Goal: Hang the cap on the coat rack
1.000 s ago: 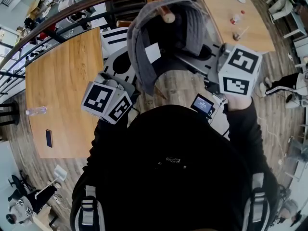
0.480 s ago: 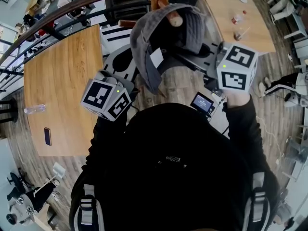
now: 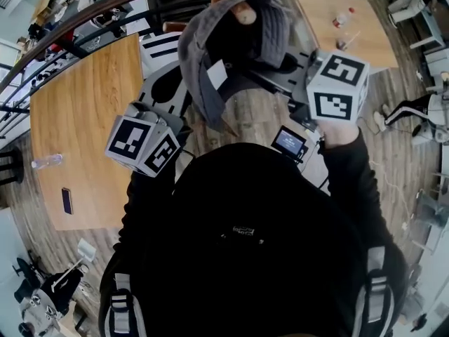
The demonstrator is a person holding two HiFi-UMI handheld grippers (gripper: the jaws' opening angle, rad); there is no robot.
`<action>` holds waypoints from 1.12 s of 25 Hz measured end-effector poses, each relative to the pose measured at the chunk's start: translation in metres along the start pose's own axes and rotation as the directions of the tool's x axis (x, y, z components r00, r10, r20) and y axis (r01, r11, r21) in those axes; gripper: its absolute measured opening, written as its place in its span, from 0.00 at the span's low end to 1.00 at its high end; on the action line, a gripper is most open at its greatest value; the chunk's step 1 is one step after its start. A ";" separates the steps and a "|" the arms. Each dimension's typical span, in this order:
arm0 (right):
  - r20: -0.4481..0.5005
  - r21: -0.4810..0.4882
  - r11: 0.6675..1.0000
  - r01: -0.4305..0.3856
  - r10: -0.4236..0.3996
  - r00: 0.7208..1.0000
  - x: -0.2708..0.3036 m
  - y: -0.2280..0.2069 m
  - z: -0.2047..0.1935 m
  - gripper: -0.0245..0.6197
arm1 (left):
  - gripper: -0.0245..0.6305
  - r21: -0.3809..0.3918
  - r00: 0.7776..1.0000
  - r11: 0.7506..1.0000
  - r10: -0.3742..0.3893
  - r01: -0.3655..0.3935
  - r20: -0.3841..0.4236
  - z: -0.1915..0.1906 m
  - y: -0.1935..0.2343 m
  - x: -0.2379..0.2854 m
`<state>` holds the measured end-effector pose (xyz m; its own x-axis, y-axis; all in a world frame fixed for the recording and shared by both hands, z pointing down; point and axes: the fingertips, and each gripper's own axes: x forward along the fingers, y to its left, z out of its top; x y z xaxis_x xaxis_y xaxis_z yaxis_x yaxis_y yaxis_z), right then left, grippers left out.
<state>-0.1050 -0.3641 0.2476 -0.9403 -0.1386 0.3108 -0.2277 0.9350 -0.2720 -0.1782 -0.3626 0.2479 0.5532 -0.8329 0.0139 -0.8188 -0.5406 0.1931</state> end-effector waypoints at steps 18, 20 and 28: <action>0.016 0.078 0.996 0.039 -0.041 0.999 -0.010 -0.016 -0.048 0.06 | 0.05 -0.043 0.998 0.998 0.052 -0.053 -0.037 -0.041 -0.017 -0.023; 0.020 0.081 0.996 0.045 -0.046 0.999 -0.016 -0.013 -0.050 0.06 | 0.05 -0.048 0.997 0.997 0.059 -0.061 -0.041 -0.044 -0.025 -0.027; 0.028 0.112 0.993 0.025 -0.028 0.999 -0.017 -0.002 -0.063 0.06 | 0.05 -0.071 0.994 0.994 0.080 -0.085 -0.070 -0.063 -0.040 -0.048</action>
<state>-0.0729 -0.3434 0.3004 -0.9403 -0.1742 0.2923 -0.2779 0.8888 -0.3644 -0.1626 -0.2941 0.3012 0.4952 -0.8632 0.0981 -0.8499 -0.4579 0.2608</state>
